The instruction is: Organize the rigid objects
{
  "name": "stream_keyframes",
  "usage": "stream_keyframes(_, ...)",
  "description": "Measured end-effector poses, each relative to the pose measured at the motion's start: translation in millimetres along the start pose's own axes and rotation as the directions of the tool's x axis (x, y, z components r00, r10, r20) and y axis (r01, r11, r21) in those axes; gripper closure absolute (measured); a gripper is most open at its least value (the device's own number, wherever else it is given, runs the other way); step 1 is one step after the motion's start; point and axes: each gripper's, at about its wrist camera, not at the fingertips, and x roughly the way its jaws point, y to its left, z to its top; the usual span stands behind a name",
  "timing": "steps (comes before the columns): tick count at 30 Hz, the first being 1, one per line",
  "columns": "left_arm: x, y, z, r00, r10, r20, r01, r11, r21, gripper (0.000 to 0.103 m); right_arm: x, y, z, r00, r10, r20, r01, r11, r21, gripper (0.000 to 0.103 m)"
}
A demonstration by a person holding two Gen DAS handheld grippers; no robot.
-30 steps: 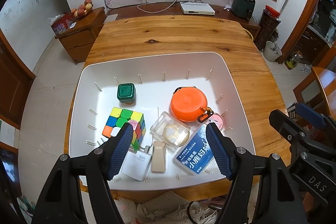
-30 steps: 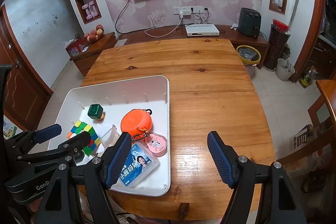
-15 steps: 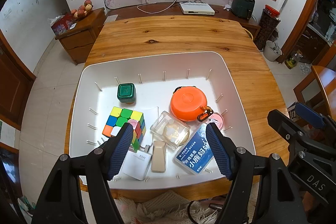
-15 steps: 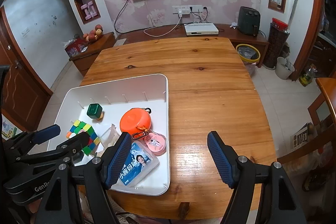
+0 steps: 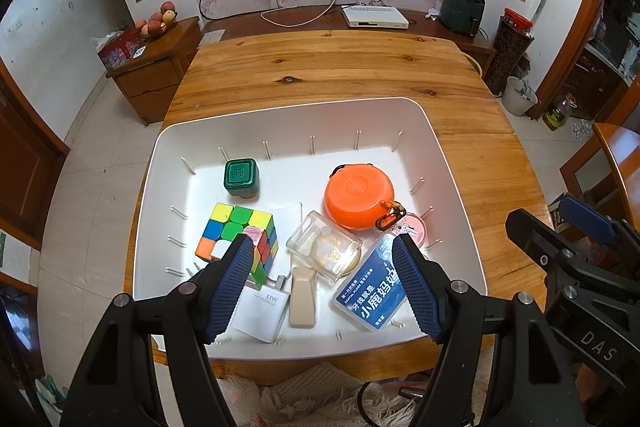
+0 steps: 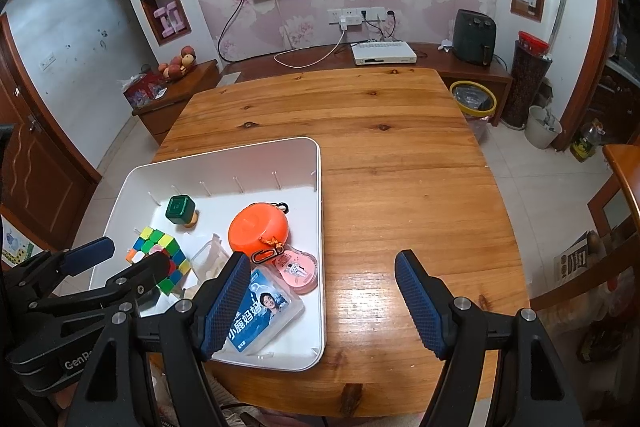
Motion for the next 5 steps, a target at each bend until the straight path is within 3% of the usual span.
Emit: stream_keyframes(5, 0.0, 0.2, -1.8, 1.0, -0.001, -0.003, 0.001, 1.0, 0.001, 0.028, 0.1, -0.4, 0.1, 1.0, 0.001, 0.0, -0.001, 1.0, 0.0, 0.028)
